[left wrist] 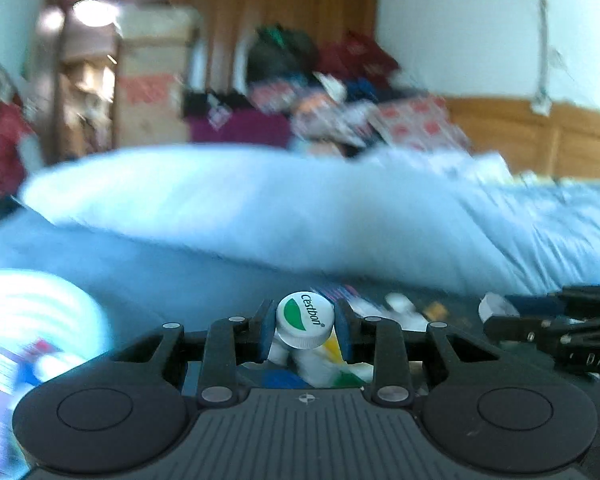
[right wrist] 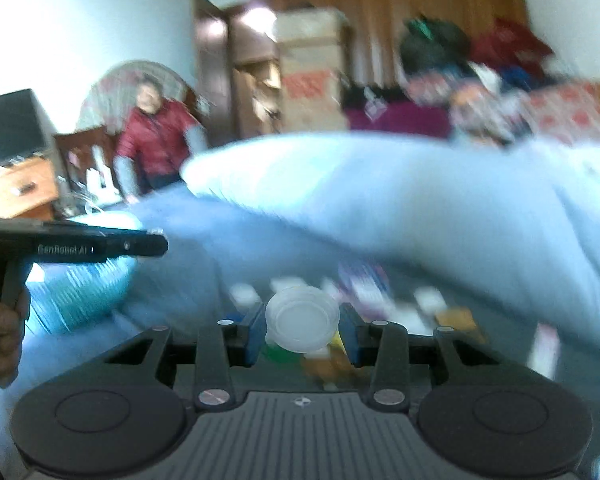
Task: Organize objects
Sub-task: 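Carry the Cestbon cap and clear lid over the blue basket and open both tools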
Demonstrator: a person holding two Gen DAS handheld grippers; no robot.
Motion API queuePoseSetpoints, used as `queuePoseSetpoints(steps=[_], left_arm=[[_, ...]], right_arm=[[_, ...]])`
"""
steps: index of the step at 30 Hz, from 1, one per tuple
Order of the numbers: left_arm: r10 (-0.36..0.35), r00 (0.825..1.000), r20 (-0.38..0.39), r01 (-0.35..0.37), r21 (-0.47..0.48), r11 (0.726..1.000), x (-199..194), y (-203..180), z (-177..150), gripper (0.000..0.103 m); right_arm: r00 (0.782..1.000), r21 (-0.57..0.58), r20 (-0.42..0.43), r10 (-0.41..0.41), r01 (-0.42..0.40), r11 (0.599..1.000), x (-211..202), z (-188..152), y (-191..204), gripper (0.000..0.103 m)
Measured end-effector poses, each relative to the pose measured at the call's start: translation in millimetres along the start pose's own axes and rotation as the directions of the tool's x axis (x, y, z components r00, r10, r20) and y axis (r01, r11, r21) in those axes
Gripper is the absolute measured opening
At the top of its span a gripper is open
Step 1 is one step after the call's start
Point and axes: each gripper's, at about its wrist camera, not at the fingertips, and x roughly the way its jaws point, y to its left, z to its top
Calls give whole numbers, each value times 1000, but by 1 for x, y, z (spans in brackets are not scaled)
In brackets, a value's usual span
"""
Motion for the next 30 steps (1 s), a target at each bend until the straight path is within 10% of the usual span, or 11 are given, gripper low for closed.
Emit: queuePoseSetpoints(steps=[13,30], left_arm=[[321,946,52,-308,-172,936,-105,168,45,33],[403,913,-64,-405,-256,878,-129,267,11,33]], right_arm=[[944,14,-59,324,-324,946,81,147,144,42],[861,-16,-241,448,-465,885,174,175,298,42]])
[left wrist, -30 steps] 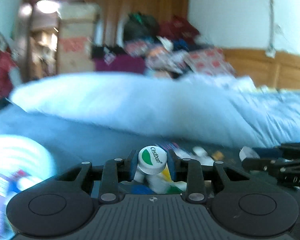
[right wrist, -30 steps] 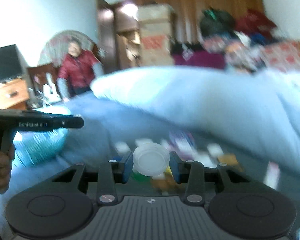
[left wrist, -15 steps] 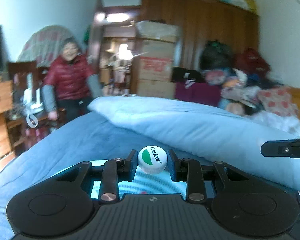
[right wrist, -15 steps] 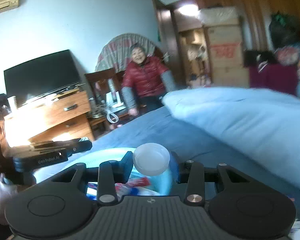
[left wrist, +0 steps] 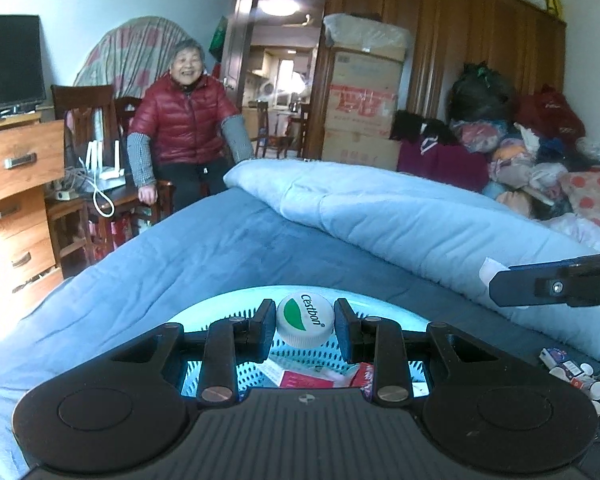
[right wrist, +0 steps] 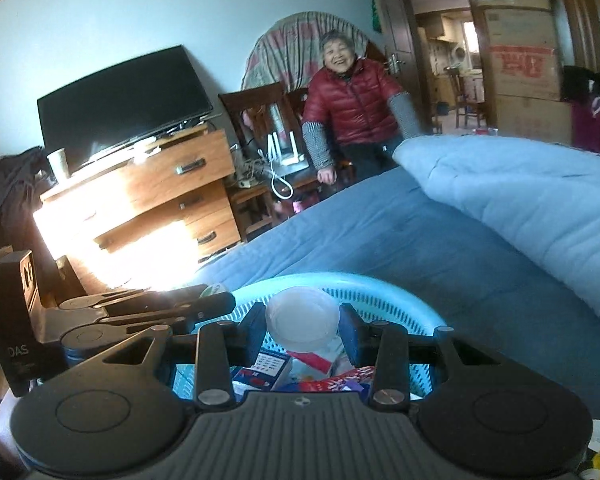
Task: Organize objects
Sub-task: 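Carry the Cestbon cap and clear lid over the blue basket and open both tools, then grasp the blue cap with the left tool while the right tool grasps the green cap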
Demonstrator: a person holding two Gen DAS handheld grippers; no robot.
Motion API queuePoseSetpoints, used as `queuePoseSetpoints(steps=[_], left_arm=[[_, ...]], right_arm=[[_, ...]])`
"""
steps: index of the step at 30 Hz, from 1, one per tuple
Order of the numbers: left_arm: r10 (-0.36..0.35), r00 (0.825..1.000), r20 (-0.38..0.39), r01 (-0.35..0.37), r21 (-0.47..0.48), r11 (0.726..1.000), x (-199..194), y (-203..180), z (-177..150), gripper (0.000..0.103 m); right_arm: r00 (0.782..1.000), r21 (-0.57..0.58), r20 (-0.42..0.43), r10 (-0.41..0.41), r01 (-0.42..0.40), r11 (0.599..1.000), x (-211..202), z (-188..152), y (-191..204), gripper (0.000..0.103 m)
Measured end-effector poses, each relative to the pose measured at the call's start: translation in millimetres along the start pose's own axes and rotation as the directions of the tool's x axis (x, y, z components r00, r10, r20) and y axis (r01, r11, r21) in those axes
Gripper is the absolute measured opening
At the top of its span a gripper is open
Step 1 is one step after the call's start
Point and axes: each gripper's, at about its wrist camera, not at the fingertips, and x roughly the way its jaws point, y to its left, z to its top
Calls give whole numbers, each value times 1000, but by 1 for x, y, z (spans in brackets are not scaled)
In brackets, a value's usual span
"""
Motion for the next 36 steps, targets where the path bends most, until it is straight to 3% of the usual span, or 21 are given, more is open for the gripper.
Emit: queuePoseSetpoints(steps=[11,12,13,14,15,17,20,23,26,29,30,32,34,36], left_arm=[[15,1000,-14,-15,-24,1000,12,11,-4,34],[19,1000,-13,-20,-23,1000,12,11,-4,38],[22,1000,-12,-22,-24,999,12,11,-3,55],[27,1000,-9,-28,-25,999,11,10,-3,81],[37,999,6,-37,-22,999,9,9,-4,90],[60,998,37,-60,-5,998,1,5,-3,93],[31,997,76,-31,-2,1000,-10,-8,3,93],[-49,991,125,49,2,999,-29,-36,9,94],[-192,966,176,183,66,981,-54,-86,7,99],[-378,912,162,354,160,922,-67,-150,-11,103],[-450,884,128,424,184,887,-65,-174,-22,103],[-531,846,48,512,205,834,-51,-212,-45,103],[-559,828,-42,551,242,799,-25,-250,-74,102],[-564,812,-152,584,213,784,13,-277,-101,96]], right_arm=[[1000,-23,-28,-10,10,1000,23,-11,6,43],[999,-25,-30,-13,13,1000,24,-12,7,45],[999,-33,-34,-18,17,999,24,-13,8,56],[999,-42,-34,-27,25,999,23,-15,11,64],[999,-52,-19,-34,33,998,18,-17,11,75],[999,-64,27,-42,44,997,3,-21,12,76],[991,-35,125,-41,45,998,-44,-46,-2,80],[974,0,193,-121,123,992,-97,-93,-21,83],[943,72,209,-257,247,966,-153,-160,-52,86],[906,197,120,-405,378,905,-194,-234,-94,87],[891,242,79,-448,419,875,-205,-258,-110,87],[861,322,-6,-509,483,814,-224,-299,-136,86],[846,376,-43,-532,507,776,-245,-332,-155,85],[831,399,-55,-553,526,751,-258,-353,-166,85]])
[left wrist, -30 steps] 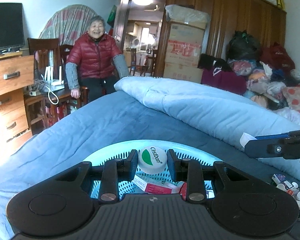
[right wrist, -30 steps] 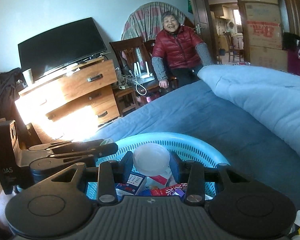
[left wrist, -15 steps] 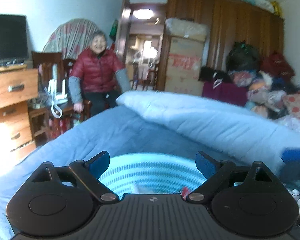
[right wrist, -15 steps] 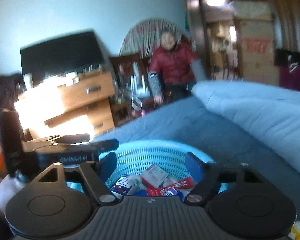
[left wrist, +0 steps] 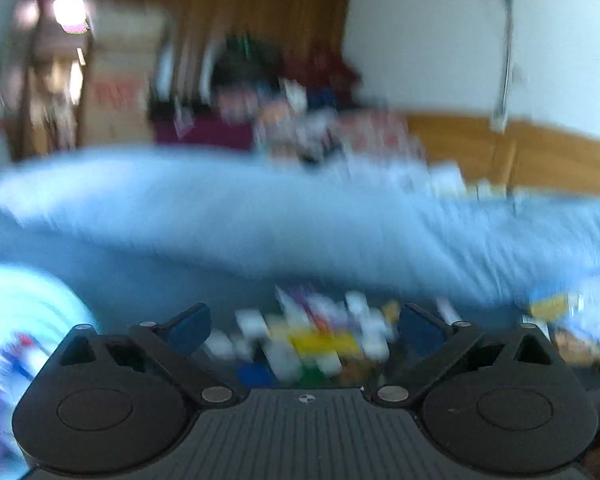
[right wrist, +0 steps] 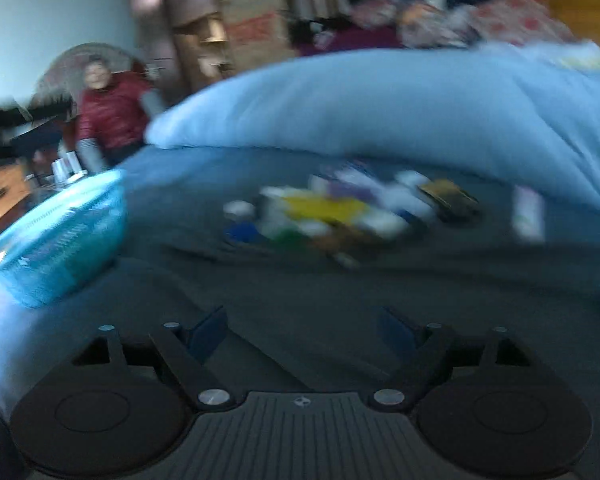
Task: Organize objects
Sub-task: 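Grasp the blue cap with the left tool while the right tool grasps the green cap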
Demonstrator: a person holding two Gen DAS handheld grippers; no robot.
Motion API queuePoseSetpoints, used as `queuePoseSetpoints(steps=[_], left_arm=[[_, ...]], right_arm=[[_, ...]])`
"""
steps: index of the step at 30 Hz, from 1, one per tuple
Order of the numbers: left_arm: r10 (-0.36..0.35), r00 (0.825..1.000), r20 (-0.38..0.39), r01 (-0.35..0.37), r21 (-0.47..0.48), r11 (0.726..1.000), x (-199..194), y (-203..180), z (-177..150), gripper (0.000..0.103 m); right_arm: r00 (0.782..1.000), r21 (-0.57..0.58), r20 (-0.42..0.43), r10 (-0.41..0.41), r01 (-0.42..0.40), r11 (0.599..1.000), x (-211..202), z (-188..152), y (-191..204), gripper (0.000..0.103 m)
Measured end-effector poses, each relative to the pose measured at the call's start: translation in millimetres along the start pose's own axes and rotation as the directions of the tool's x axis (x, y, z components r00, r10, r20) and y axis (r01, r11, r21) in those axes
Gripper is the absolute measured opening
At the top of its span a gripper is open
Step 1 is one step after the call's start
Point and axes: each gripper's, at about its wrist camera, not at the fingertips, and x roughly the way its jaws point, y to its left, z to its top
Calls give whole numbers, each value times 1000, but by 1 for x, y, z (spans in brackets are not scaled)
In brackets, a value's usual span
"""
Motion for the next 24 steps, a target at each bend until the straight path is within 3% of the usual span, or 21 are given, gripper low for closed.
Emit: queuePoseSetpoints(steps=[4,8,12,17,24], left_arm=[[-10,994,-110,15,53,999,87,-6,-33,85],[97,982,-163,-83,91,992,150,9,-50,77],[169,967,-191,-148,117,982,180,19,-59,77],[170,955,-241,-154,86,984,196,33,-64,78],[182,959,-217,-170,69,983,190,38,-65,74]], right_arm=[[999,12,16,-32,32,999,2,-12,-34,84],[1000,15,16,-23,23,1000,17,-14,-48,84],[1000,13,8,-3,3,1000,31,-18,-55,83],[999,-11,29,17,-17,1000,44,-11,-43,83],[997,-84,63,55,-50,995,45,0,-25,80]])
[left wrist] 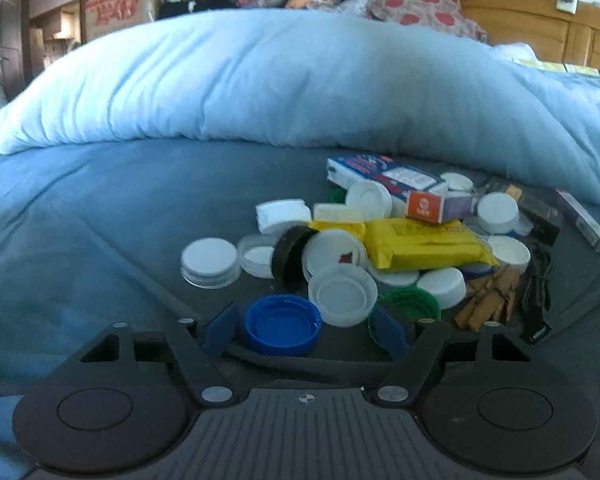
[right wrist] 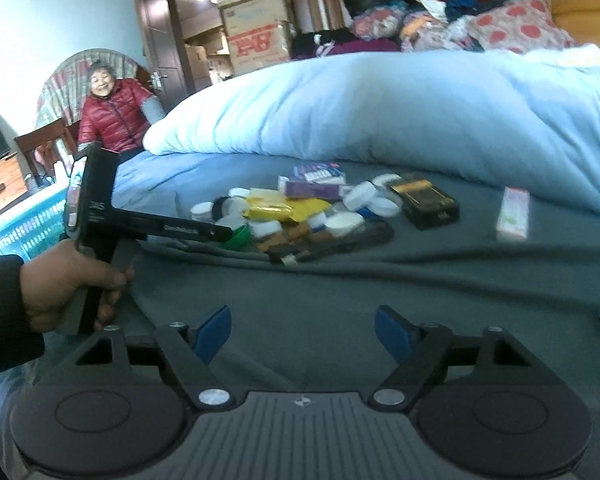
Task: Organize objects
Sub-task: 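Grasp the blue cap with the left tool while the right tool grasps the green cap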
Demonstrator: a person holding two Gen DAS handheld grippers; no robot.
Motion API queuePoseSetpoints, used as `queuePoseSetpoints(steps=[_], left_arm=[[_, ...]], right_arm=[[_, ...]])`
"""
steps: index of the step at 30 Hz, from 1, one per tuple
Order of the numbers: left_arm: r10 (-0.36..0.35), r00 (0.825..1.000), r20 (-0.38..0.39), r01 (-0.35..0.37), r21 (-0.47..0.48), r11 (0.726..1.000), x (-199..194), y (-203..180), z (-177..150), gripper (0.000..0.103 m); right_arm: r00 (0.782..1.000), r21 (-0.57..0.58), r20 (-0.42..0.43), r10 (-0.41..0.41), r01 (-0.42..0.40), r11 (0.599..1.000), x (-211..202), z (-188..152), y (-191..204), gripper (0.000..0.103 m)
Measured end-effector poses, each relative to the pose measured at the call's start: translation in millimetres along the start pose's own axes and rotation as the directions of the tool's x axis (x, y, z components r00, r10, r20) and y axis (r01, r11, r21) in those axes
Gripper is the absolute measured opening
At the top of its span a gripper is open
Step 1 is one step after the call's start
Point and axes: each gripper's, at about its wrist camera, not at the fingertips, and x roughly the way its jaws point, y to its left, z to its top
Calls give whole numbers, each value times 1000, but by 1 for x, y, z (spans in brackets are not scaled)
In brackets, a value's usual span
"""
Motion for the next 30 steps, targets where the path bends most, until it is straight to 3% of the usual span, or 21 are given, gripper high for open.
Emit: queuePoseSetpoints(steps=[3,4,5,6,10,14,20,22,26,30], left_arm=[[-9,1000,-22,8,-12,1000,5,3,2,76],[-18,999,-32,18,-13,1000,7,4,2,67],[-21,999,-30,20,-11,1000,7,4,2,50],[-11,999,-31,11,-10,1000,5,4,2,39],[-2,999,37,4,-60,998,-25,17,-1,40],[16,997,75,-9,-95,995,-60,24,-11,40],[22,994,109,-5,-151,989,-91,35,-22,40],[18,993,117,0,-151,989,-94,36,-21,40],[2,991,133,18,-151,988,-95,34,-19,40],[-9,992,129,28,-150,988,-93,31,-20,40]], right_arm=[[1000,-23,14,14,-13,1000,5,9,7,80],[1000,-27,21,19,-18,999,6,11,11,80],[999,-29,26,26,-25,999,8,14,13,80],[999,-30,28,38,-37,999,12,17,17,79],[994,-67,18,108,-106,992,42,34,35,63],[989,-131,0,148,-146,980,92,54,62,61],[999,-308,-16,36,-39,951,161,68,93,60],[998,-347,-57,-12,-9,938,179,66,98,60],[994,-300,-111,-12,-22,954,194,64,89,59],[992,-272,-129,-14,-22,962,203,67,82,65]])
